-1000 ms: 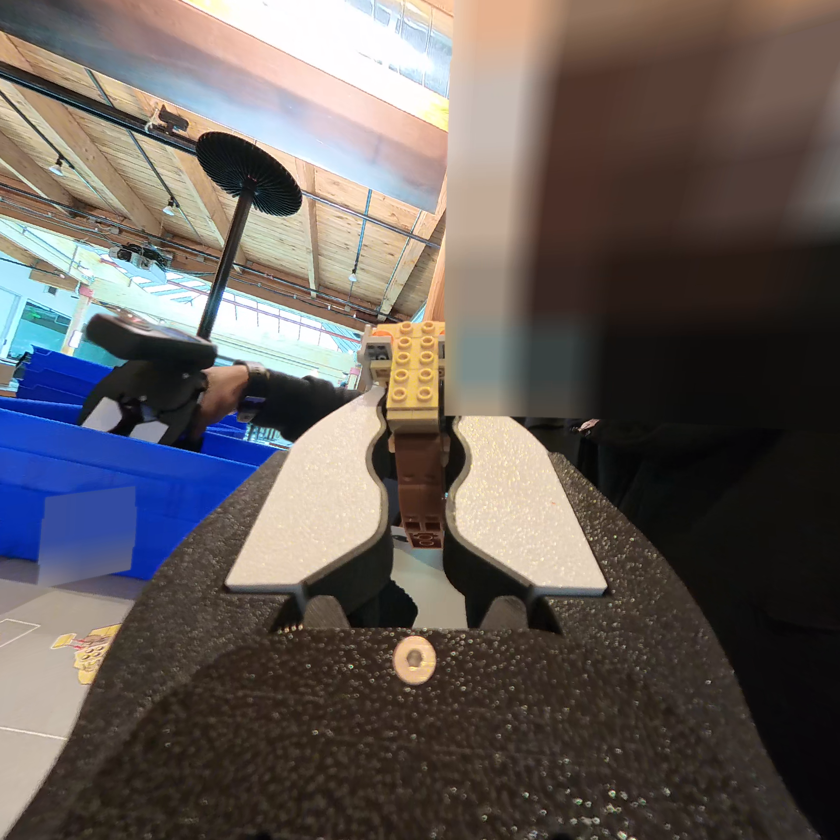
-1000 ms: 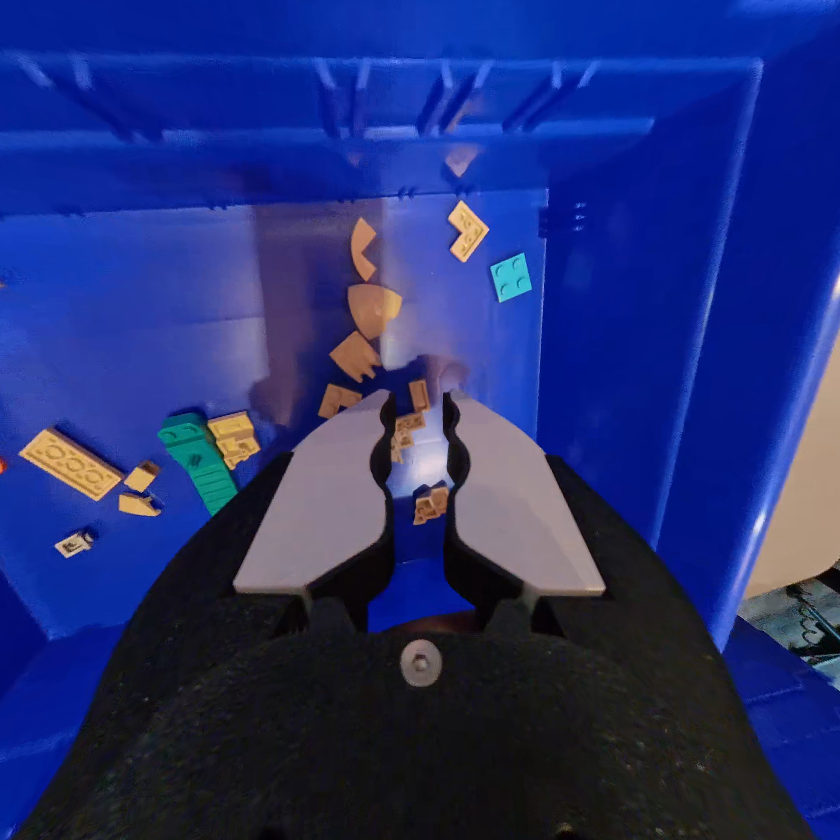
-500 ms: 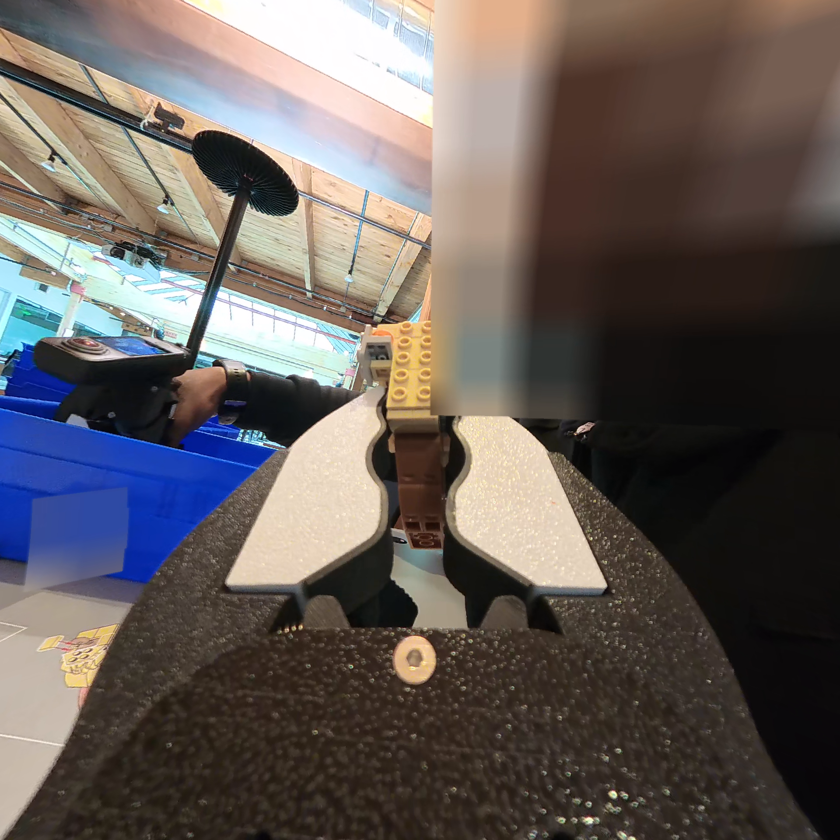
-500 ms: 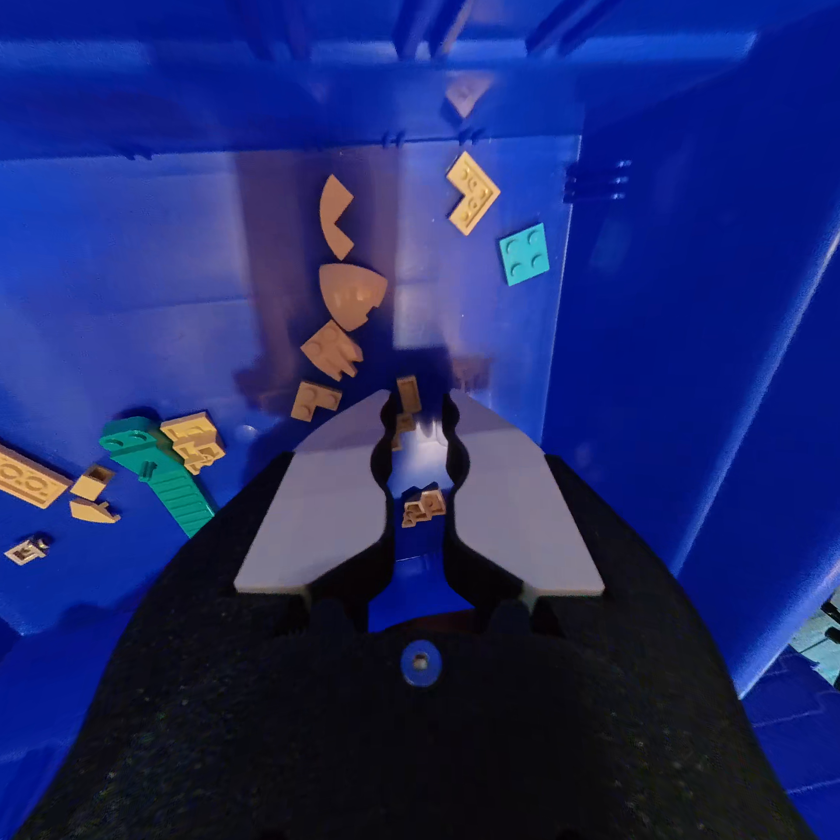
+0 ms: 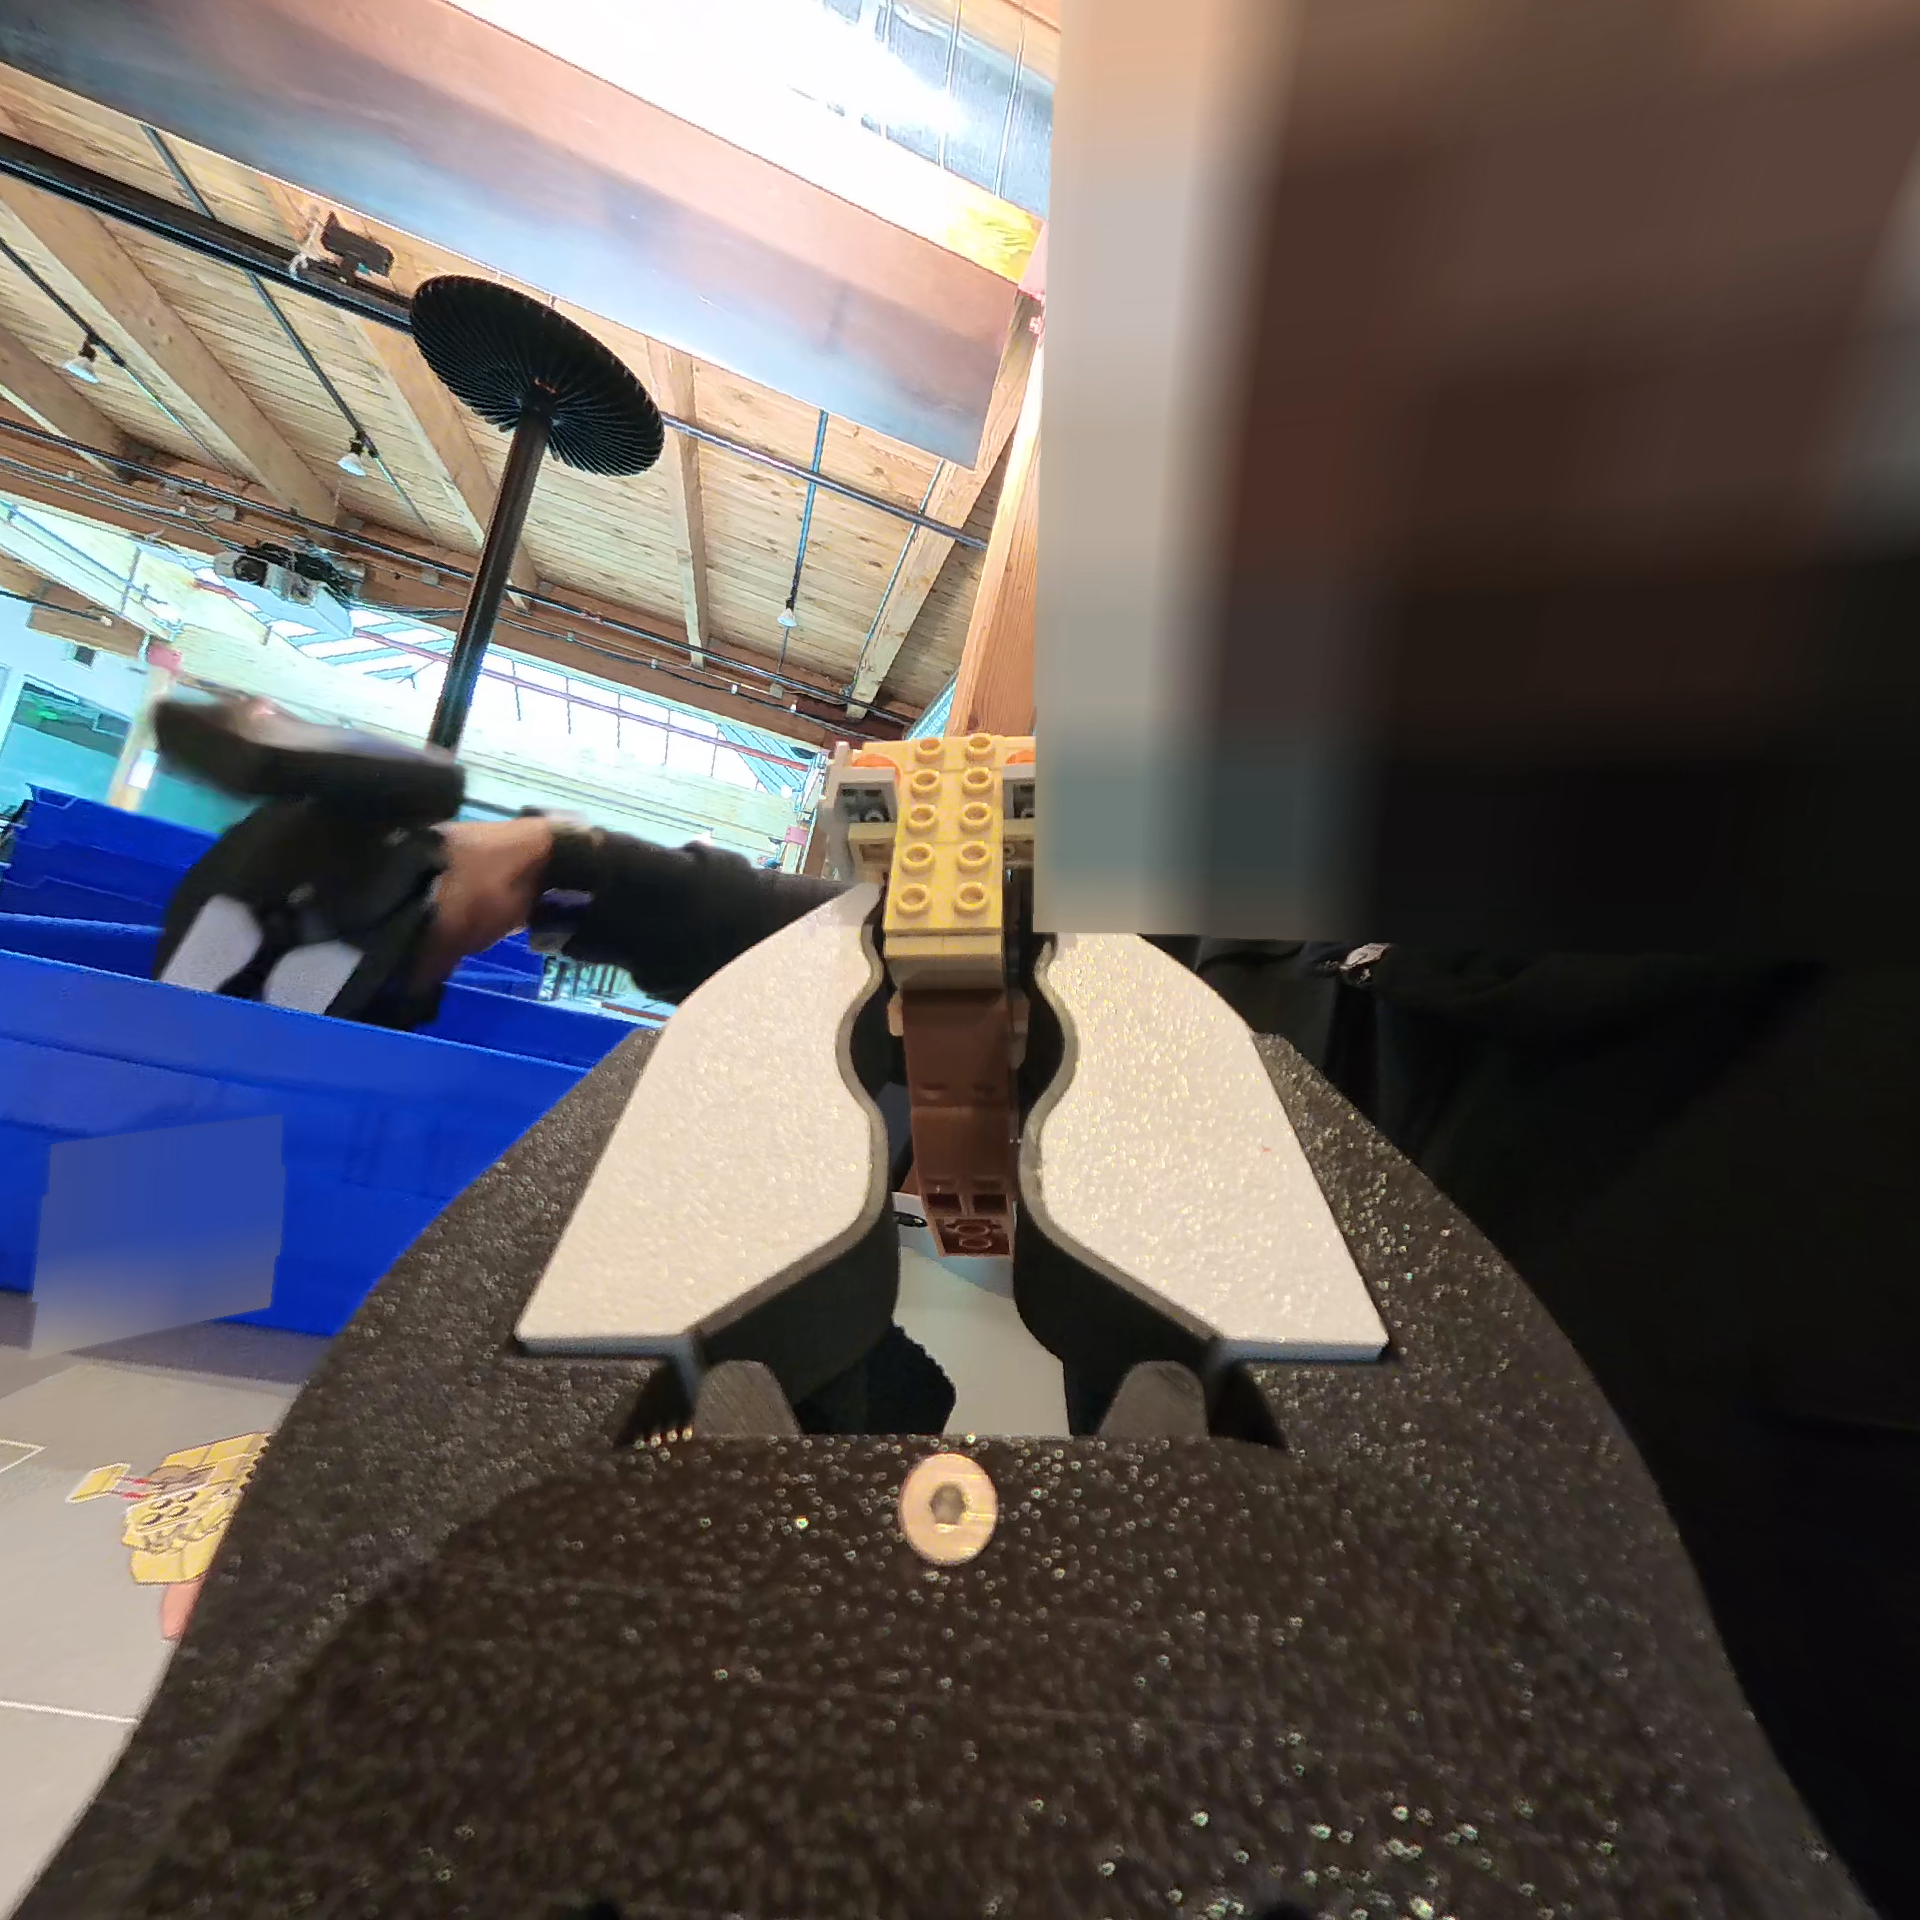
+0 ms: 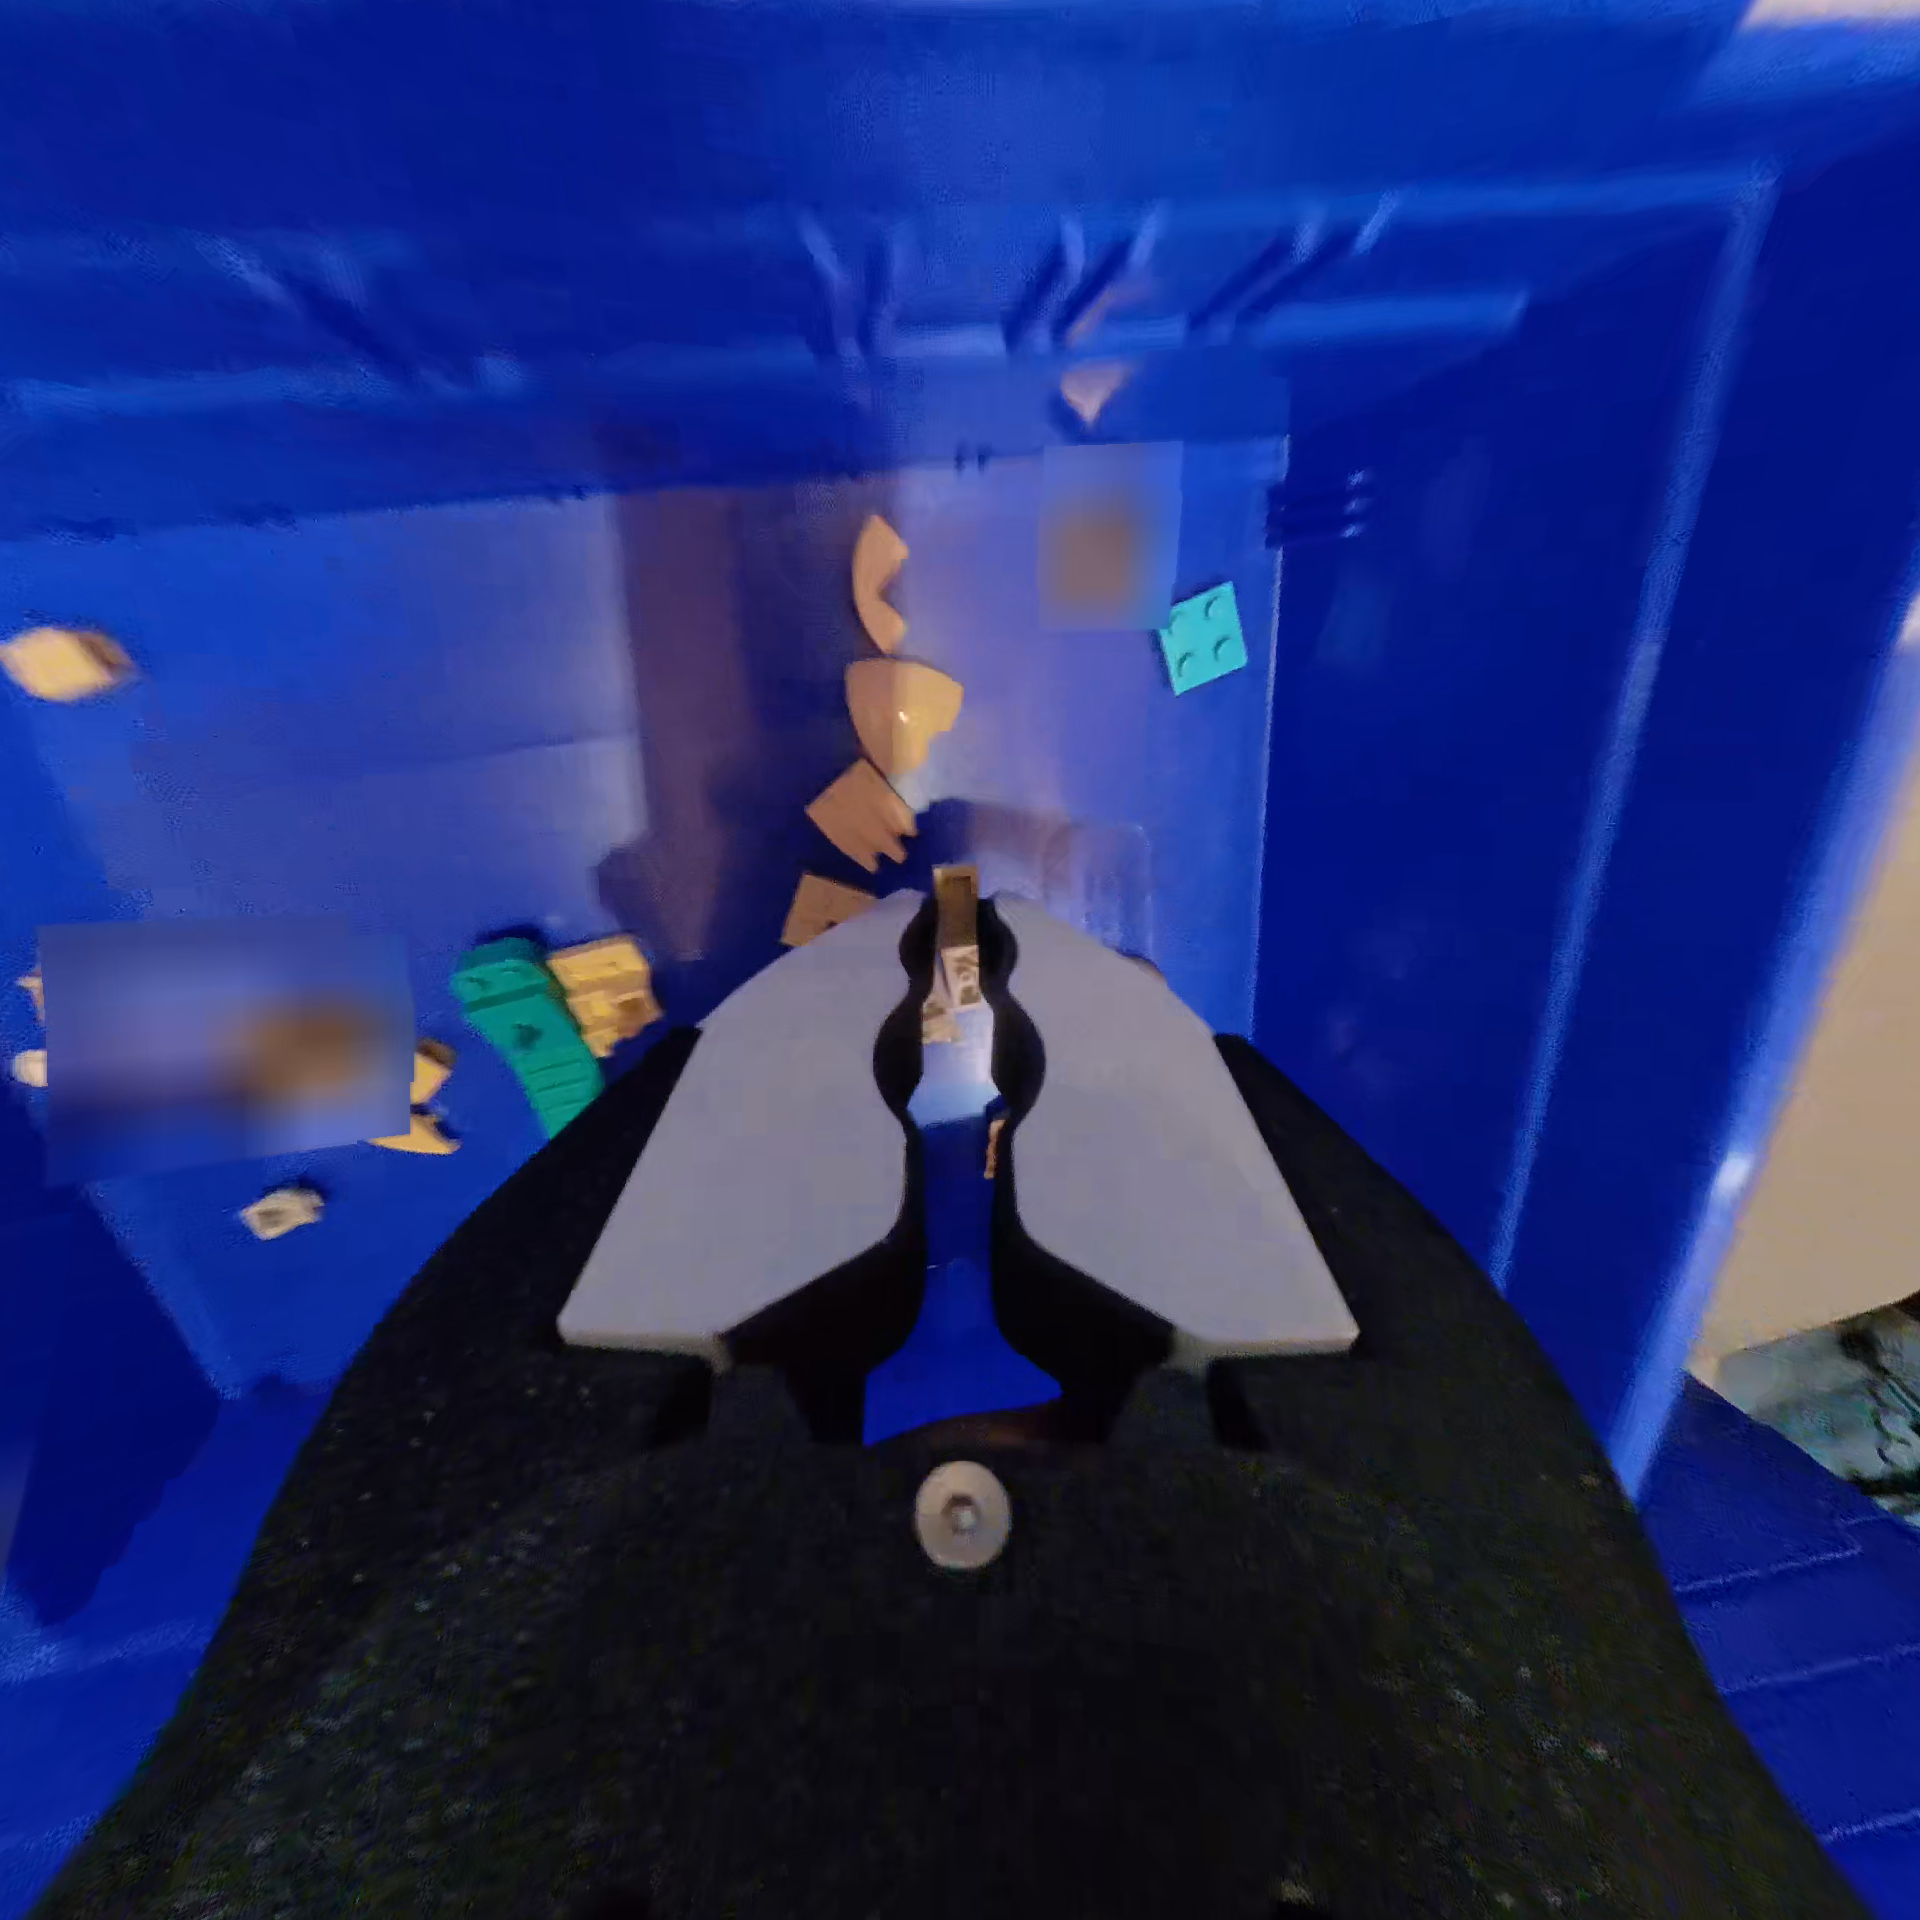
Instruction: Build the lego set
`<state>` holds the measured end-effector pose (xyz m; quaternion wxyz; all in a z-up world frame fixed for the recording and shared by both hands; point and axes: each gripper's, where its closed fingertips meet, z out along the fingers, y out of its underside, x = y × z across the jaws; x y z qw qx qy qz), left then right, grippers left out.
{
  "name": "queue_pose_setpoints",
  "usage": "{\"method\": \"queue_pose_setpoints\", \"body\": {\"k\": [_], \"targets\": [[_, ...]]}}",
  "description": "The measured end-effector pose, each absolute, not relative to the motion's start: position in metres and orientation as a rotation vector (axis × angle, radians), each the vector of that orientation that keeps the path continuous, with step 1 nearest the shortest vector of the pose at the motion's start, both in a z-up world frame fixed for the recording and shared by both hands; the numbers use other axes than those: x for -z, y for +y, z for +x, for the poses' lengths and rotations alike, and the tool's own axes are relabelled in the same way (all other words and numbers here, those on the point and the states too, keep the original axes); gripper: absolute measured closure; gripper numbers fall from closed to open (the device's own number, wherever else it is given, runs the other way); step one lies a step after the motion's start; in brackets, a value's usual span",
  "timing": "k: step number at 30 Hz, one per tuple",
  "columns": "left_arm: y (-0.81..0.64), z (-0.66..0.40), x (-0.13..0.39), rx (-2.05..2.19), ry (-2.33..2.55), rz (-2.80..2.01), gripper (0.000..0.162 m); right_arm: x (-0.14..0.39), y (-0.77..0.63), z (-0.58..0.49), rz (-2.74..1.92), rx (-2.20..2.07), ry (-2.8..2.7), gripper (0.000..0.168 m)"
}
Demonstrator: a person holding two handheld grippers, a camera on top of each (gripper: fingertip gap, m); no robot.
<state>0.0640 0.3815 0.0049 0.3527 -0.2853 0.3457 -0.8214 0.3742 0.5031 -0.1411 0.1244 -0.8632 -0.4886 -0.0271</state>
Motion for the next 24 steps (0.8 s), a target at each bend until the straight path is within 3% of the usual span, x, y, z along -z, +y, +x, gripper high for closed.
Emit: {"method": "queue_pose_setpoints", "body": {"k": [6,10,16,24], "targets": [[0.381,0.063,-0.006,2.127,0.892,-0.735,0.141,0.059,0.445,0.308,-2.208,-0.110,-1.339,0.161],[0.379,0.064,-0.005,2.135,0.892,-0.736,0.141,0.042,0.372,0.250,-2.029,-0.200,-1.419,0.161],[0.378,0.066,-0.005,2.145,0.888,-0.736,0.141,0.087,0.312,0.184,-1.961,-0.223,-1.556,0.161],[0.378,0.066,-0.005,2.142,0.892,-0.738,0.141,0.146,0.306,0.174,-2.066,-0.239,-1.621,0.161]]}}
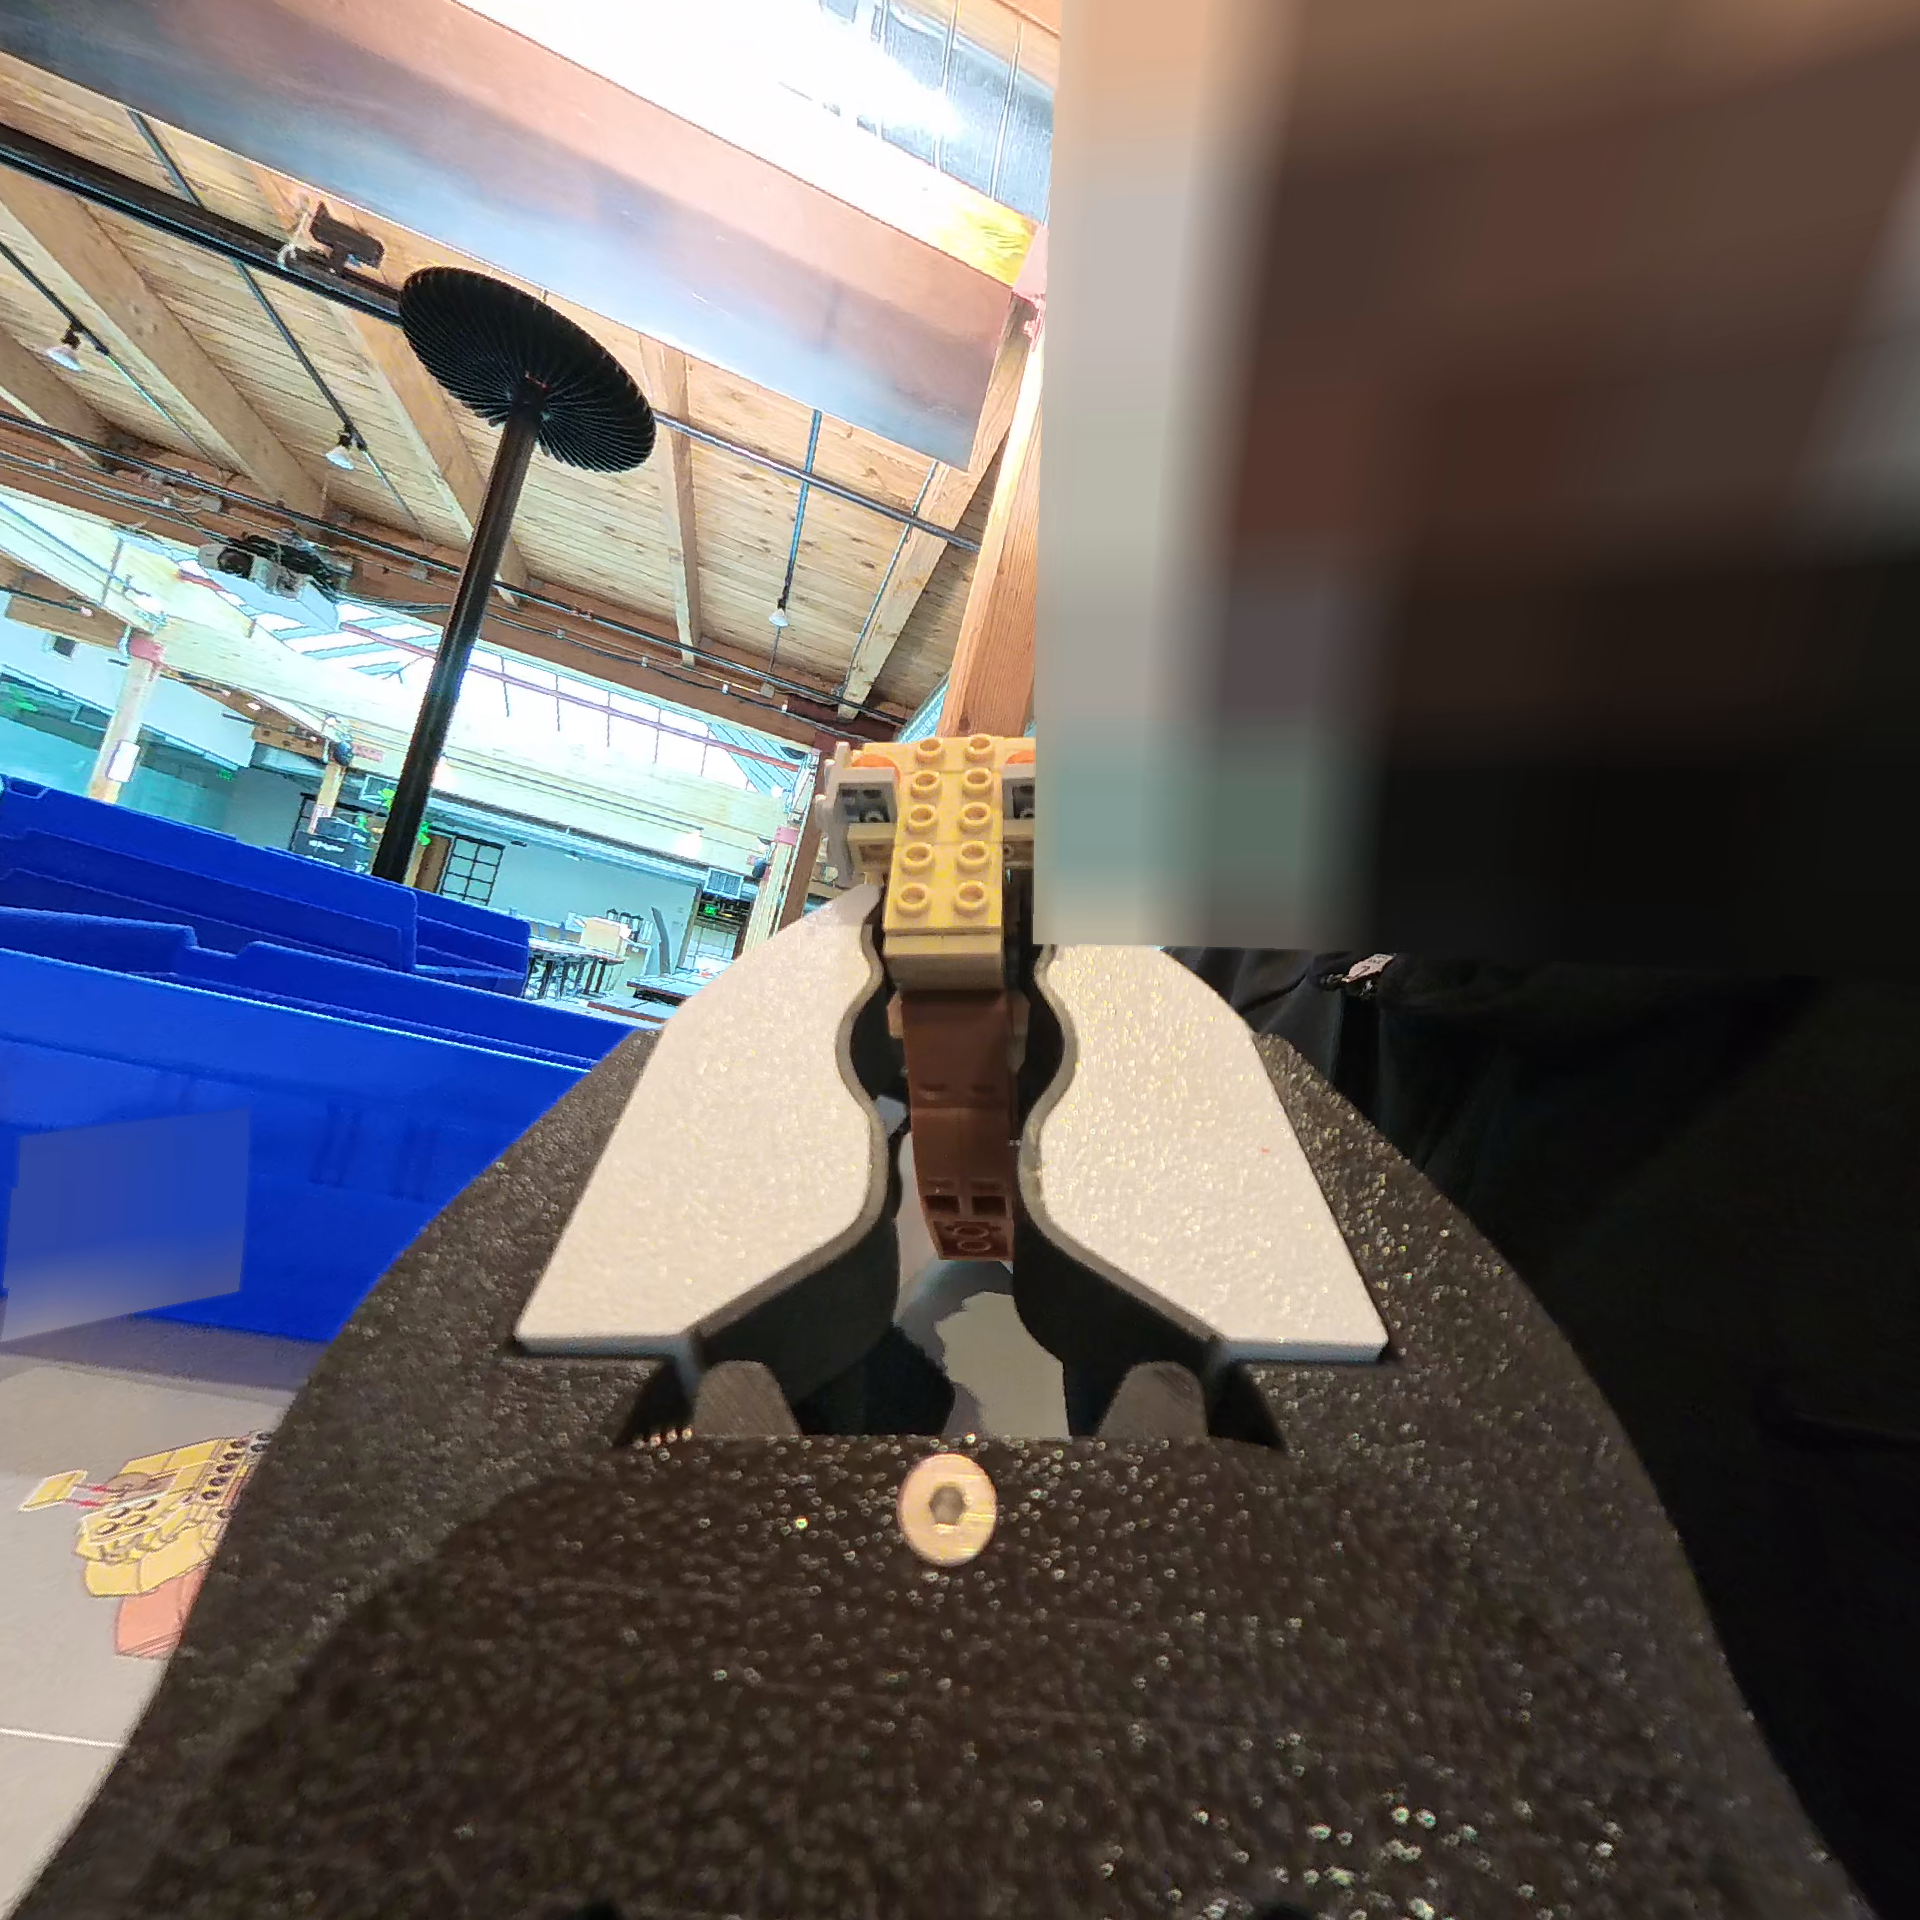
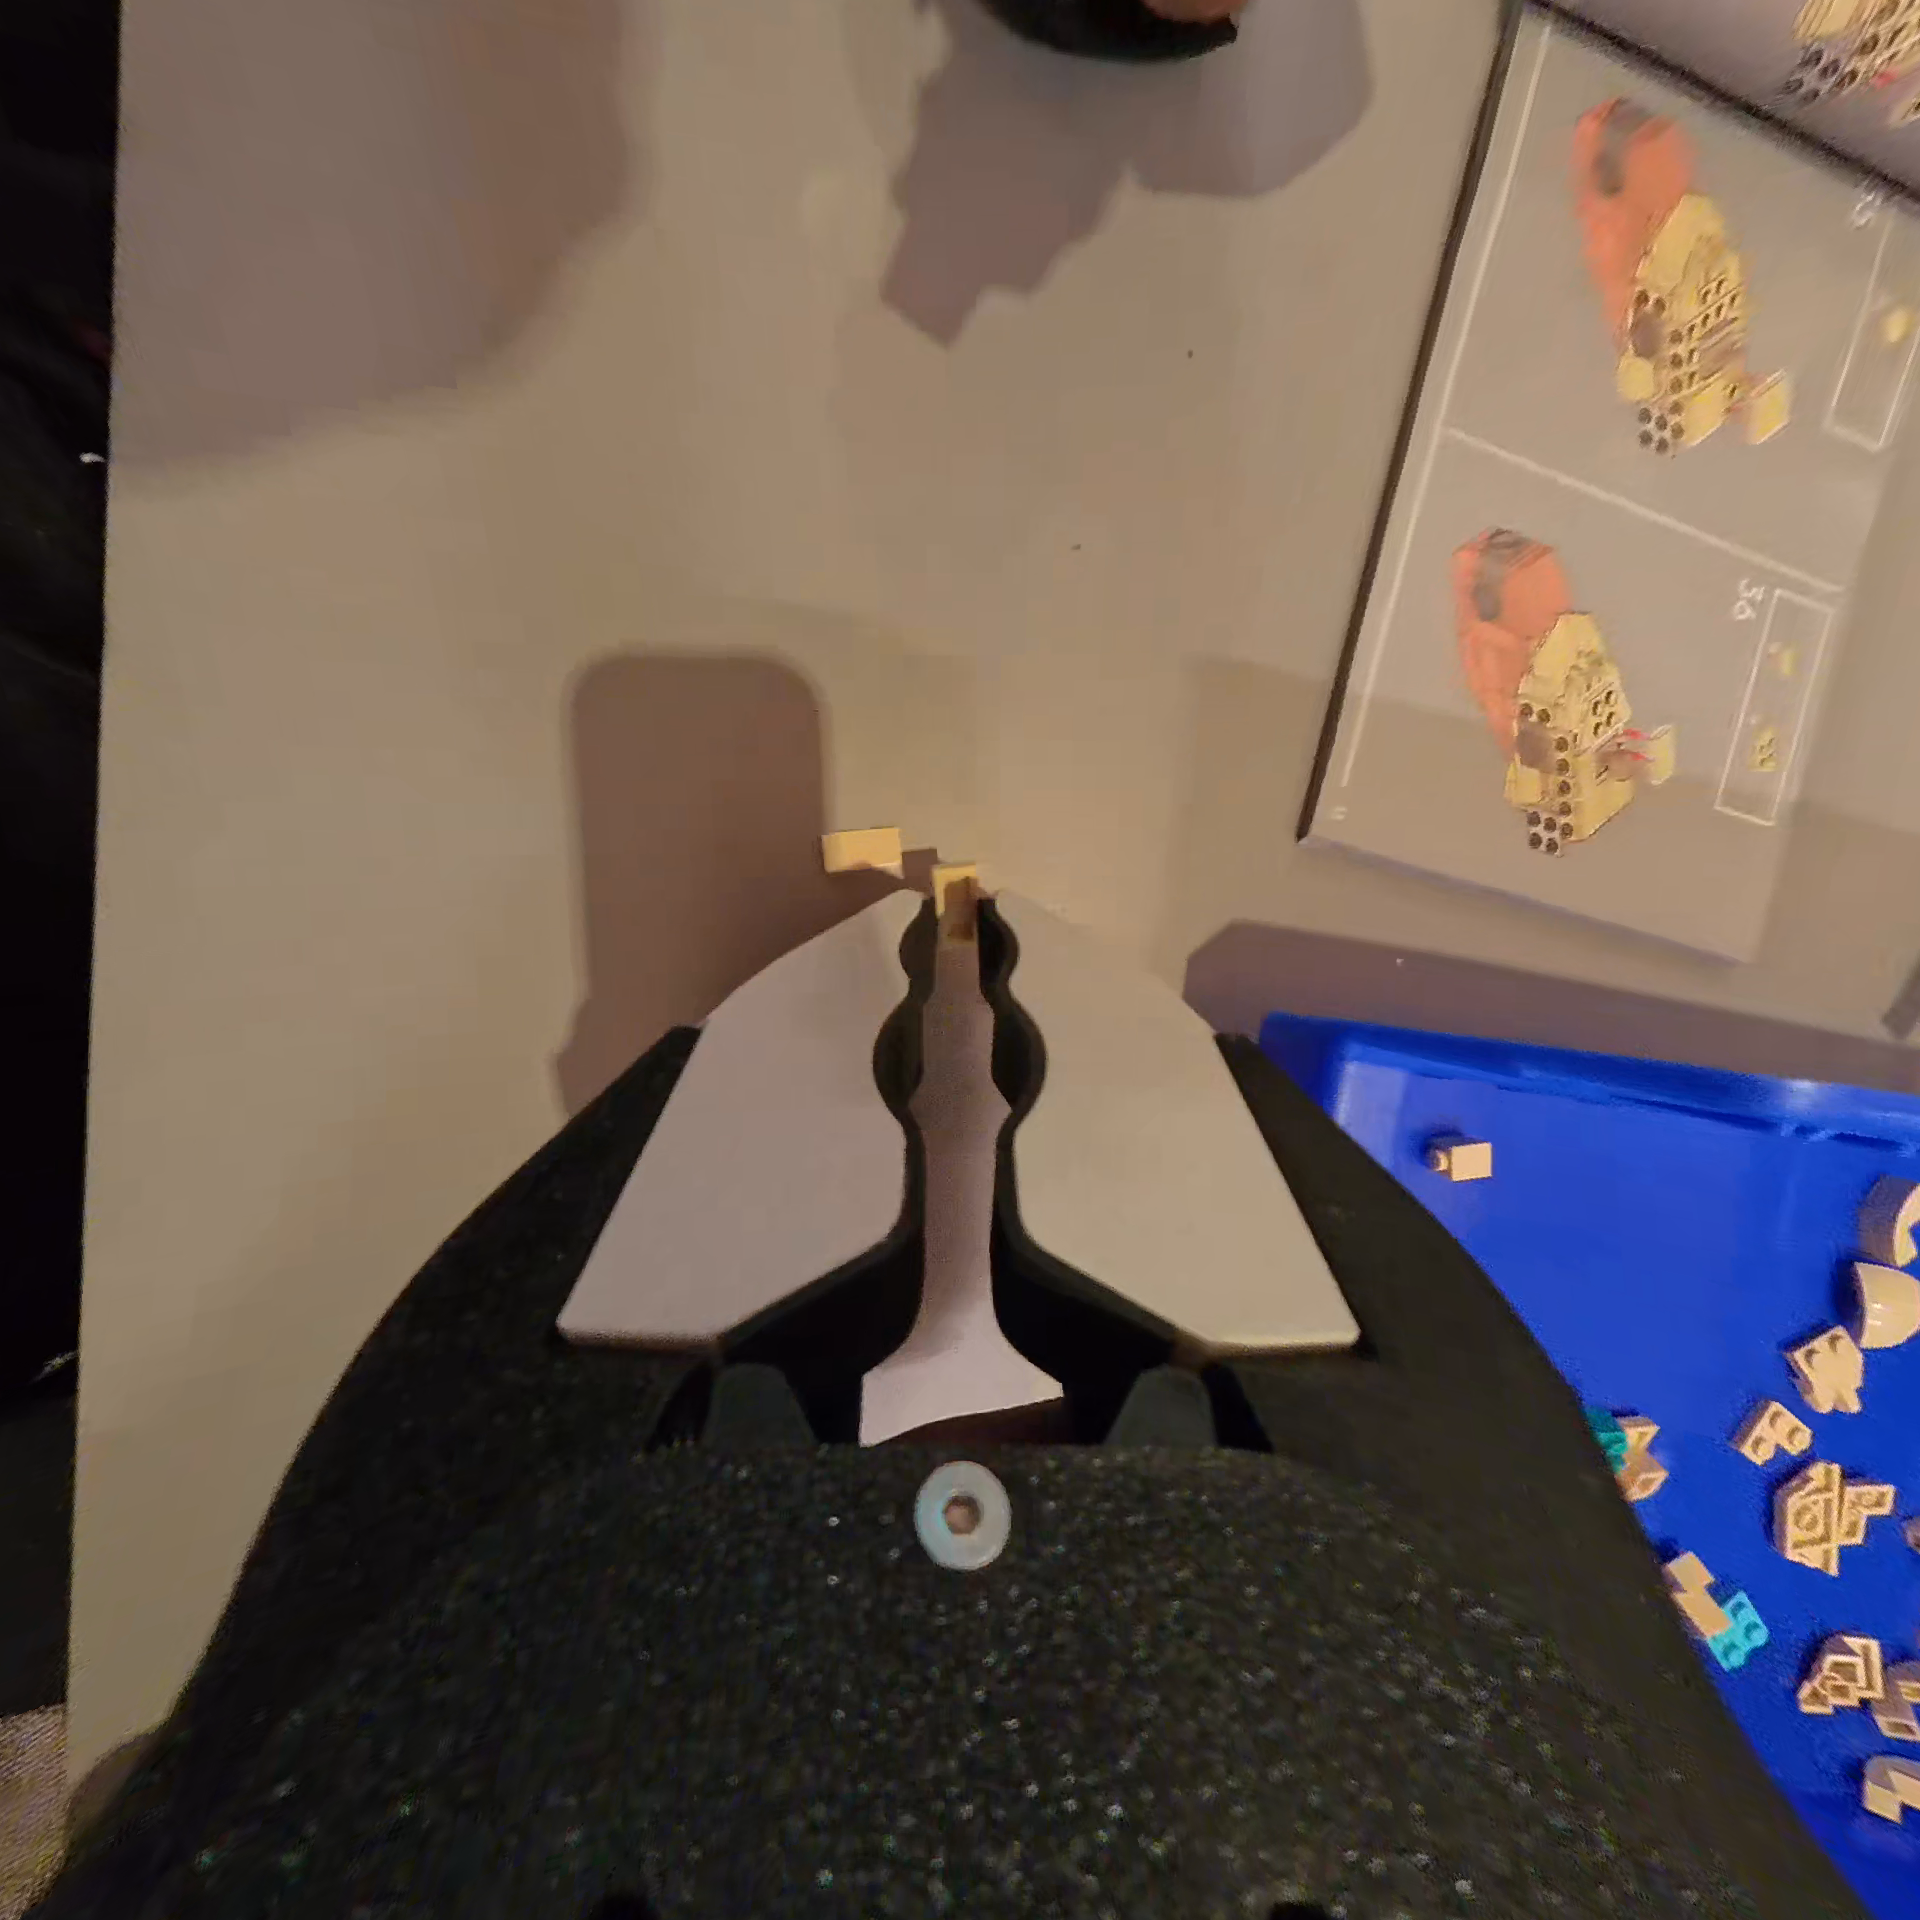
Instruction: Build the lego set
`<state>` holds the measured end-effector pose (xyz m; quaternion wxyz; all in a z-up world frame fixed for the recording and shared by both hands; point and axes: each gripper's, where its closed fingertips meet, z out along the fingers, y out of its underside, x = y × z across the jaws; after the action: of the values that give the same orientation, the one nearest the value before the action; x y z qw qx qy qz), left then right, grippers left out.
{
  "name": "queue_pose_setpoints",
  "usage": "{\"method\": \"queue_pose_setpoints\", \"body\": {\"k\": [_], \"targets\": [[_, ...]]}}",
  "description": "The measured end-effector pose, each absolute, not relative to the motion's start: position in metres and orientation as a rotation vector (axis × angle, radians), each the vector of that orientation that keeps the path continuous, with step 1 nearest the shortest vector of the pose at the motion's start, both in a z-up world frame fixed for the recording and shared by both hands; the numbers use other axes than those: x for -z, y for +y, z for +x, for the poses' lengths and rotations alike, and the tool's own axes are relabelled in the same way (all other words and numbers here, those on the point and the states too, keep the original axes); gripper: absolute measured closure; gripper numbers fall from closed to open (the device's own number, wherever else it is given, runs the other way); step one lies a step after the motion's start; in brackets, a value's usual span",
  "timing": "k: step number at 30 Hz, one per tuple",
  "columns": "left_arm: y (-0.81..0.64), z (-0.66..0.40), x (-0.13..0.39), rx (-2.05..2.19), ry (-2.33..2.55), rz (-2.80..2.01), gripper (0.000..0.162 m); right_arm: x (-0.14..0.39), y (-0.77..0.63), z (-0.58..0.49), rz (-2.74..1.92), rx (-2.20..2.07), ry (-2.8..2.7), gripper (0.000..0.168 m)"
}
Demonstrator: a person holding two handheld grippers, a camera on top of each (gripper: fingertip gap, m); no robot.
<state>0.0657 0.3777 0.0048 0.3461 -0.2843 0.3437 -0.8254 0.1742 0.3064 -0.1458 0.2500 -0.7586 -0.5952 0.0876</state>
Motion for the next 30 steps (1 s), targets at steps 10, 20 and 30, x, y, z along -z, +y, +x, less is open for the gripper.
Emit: {"method": "queue_pose_setpoints", "body": {"k": [10,20,30], "targets": [[0.378,0.066,-0.004,2.153,0.888,-0.742,0.141,0.157,0.301,0.180,-2.094,-0.276,-1.642,0.160],[0.378,0.067,-0.004,2.152,0.892,-0.742,0.141,0.140,0.301,0.185,-2.049,-0.322,-1.545,0.153],[0.384,0.068,-0.004,2.161,0.864,-0.752,0.141,0.106,0.303,0.190,-1.792,-0.508,-1.238,0.153]]}}
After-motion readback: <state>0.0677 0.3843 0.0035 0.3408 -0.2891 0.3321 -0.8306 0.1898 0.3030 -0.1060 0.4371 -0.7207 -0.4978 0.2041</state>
